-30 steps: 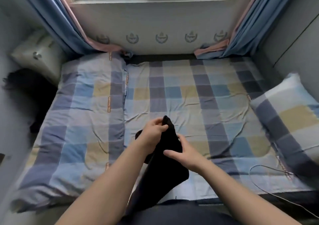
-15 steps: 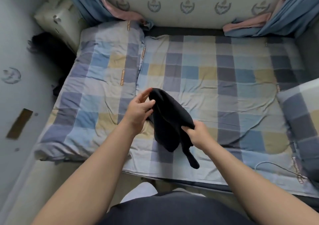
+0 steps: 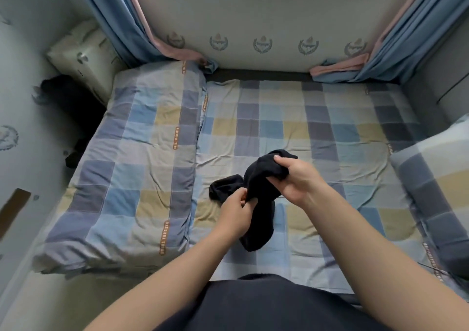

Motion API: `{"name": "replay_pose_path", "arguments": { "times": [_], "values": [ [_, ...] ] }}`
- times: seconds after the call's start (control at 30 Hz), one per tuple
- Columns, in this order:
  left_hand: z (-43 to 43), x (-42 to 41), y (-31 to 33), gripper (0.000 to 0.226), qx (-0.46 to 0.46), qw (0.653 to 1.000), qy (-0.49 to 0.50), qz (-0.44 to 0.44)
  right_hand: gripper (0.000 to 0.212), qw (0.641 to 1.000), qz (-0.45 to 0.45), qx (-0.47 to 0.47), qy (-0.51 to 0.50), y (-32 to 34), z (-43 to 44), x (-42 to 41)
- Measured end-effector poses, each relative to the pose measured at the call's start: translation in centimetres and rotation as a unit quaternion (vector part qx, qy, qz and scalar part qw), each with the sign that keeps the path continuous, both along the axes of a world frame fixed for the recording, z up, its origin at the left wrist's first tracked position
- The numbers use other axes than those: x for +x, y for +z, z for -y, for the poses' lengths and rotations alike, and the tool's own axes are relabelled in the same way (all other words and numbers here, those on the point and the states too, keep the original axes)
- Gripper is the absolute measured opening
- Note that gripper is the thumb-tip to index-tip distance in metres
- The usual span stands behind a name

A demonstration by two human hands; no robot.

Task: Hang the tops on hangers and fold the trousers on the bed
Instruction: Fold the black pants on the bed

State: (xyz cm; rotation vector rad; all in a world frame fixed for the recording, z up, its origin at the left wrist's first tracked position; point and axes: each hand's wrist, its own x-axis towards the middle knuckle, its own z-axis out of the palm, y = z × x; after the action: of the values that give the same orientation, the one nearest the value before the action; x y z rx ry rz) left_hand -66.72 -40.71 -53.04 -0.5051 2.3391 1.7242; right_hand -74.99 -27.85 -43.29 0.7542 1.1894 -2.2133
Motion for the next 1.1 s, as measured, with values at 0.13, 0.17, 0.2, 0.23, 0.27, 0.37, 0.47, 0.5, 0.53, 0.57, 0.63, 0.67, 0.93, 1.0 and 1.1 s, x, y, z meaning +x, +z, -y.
{"name": "replay_pose_path", "arguments": {
  "times": [0.13, 0.17, 0.2, 0.23, 0.27, 0.37, 0.47, 0.5, 0.53, 0.57, 0.63, 0.67, 0.93, 1.0, 1.1],
  "values": [
    [3.0, -0.8, 2.0, 0.023, 0.038, 0.991, 0.088, -0.09, 0.019, 1.0, -0.006, 0.011, -0.013, -0.2, -1.1, -0.4],
    [3.6, -1.0, 3.0, 0.023, 0.055, 0.986, 0.1, -0.119, 0.023, 1.0, -0.017, 0.021, -0.011, -0.4, -1.4, -0.2],
    [4.0, -1.4, 4.0, 0.024, 0.069, 0.981, 0.106, -0.145, 0.029, 0.999, -0.033, 0.036, -0.002, -0.8, -1.6, 0.0],
    [4.4, -1.8, 5.2, 0.025, 0.083, 0.977, 0.107, -0.165, 0.038, 0.996, -0.055, 0.064, 0.014, -1.2, -1.7, 0.2],
    [4.9, -2.2, 6.3, 0.026, 0.093, 0.974, 0.105, -0.18, 0.049, 0.99, -0.082, 0.104, 0.04, -1.6, -1.7, 0.6],
    [6.4, -3.0, 9.1, 0.028, 0.117, 0.968, 0.091, -0.204, 0.075, 0.933, -0.215, 0.236, 0.167, -2.1, -0.6, 2.1],
    [7.4, -3.2, 10.9, 0.031, 0.142, 0.964, 0.089, -0.207, 0.077, 0.851, -0.356, 0.266, 0.282, -2.3, 1.8, 3.6],
    [7.5, -3.2, 11.3, 0.03, 0.155, 0.963, 0.09, -0.202, 0.067, 0.831, -0.391, 0.259, 0.3, -2.3, 2.7, 3.8],
    [7.6, -3.2, 11.7, 0.03, 0.166, 0.962, 0.09, -0.195, 0.057, 0.817, -0.415, 0.256, 0.309, -2.4, 3.6, 4.0],
    [7.8, -3.1, 12.0, 0.029, 0.175, 0.961, 0.091, -0.192, 0.047, 0.811, -0.424, 0.257, 0.31, -2.5, 4.4, 4.1],
    [8.2, -3.0, 12.3, 0.027, 0.19, 0.958, 0.103, -0.186, 0.022, 0.814, -0.421, 0.262, 0.303, -2.7, 5.4, 4.0],
    [8.5, -2.9, 12.4, 0.026, 0.196, 0.957, 0.113, -0.182, 0.011, 0.815, -0.418, 0.264, 0.302, -2.9, 5.7, 4.1],
    [10.9, -3.2, 12.9, 0.029, 0.264, 0.931, 0.201, -0.154, 0.014, 0.696, -0.306, 0.512, 0.4, -7.9, 5.2, 4.8],
    [11.8, -3.6, 12.2, 0.029, 0.188, 0.928, 0.269, -0.177, 0.015, 0.696, -0.294, 0.508, 0.414, -8.5, 4.6, 4.4],
    [13.4, -3.9, 10.4, 0.029, 0.027, 0.915, 0.352, -0.197, 0.019, 0.74, -0.295, 0.448, 0.407, -7.8, 4.0, 3.8]
  ]
}}
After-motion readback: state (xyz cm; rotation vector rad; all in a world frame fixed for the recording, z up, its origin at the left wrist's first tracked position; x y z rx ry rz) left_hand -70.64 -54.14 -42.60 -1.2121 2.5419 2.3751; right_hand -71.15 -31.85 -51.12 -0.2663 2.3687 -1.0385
